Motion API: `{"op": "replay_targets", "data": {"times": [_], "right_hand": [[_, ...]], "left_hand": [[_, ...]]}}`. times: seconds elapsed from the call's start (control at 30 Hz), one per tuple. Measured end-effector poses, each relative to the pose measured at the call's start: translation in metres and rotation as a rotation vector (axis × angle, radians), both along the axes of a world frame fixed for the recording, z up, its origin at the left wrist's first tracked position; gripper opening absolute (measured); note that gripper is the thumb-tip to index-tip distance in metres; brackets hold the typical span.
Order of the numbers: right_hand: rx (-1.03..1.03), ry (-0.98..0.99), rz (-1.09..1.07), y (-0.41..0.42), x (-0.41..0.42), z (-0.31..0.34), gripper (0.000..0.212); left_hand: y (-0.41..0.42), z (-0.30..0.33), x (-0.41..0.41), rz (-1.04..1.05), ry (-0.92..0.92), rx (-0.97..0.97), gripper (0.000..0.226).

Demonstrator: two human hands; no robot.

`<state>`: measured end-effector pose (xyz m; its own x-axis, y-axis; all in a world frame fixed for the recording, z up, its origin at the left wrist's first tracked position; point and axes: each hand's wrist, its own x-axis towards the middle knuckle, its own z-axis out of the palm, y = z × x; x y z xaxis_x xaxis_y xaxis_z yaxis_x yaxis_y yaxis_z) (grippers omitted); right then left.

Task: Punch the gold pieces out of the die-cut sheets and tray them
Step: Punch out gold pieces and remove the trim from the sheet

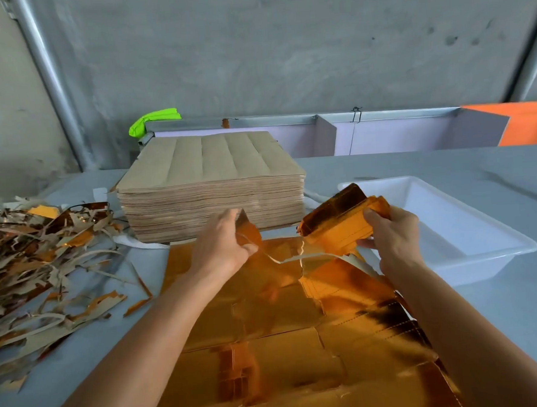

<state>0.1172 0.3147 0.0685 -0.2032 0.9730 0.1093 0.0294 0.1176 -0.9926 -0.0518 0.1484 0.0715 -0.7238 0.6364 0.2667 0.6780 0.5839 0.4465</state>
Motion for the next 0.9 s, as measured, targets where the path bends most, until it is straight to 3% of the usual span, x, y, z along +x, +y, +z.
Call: {"op": "replay_targets", "data": {"times": [0.07, 0.17, 0.3, 0.4, 0.47, 0.53, 0.73, 0.83, 0.9], "right_hand": [[0.024, -0.004, 0.041, -0.008, -0.003, 0.003, 0.02], [0.048, 0.01, 0.077, -0.018, -0.005, 0.009, 0.019], [0.039, 0.087, 0.189, -0.026, -0.004, 0.018, 0.016], [0.057, 0.104, 0.273, -0.026, 0.002, 0.022, 0.016], [0.071, 0.108, 0.314, -0.024, 0.005, 0.022, 0.015], [0.063, 0.126, 0.298, -0.02, 0.009, 0.021, 0.015], [0.042, 0.159, -0.055, 0.014, 0.024, 0.021, 0.014], [0.145, 0.083, -0.097, 0.02, 0.012, 0.026, 0.019], [0.261, -0.074, -0.074, 0.018, -0.006, 0.03, 0.017]], "left_hand": [[0.006, 0.004, 0.006, -0.153, -0.027, 0.034, 0.079], [0.019, 0.002, 0.017, -0.34, -0.256, 0.124, 0.079], [0.035, -0.018, 0.028, -0.416, -0.623, 0.233, 0.051], [0.039, -0.03, 0.03, -0.35, -0.72, 0.274, 0.026], [0.037, -0.033, 0.03, -0.341, -0.72, 0.304, 0.01], [0.033, -0.035, 0.029, -0.331, -0.66, 0.3, 0.009], [0.01, -0.029, 0.022, -0.326, -0.411, 0.29, 0.017], [0.001, -0.026, 0.032, -0.436, -0.354, 0.284, 0.014], [-0.004, -0.027, 0.039, -0.504, -0.251, 0.258, 0.02]]}}
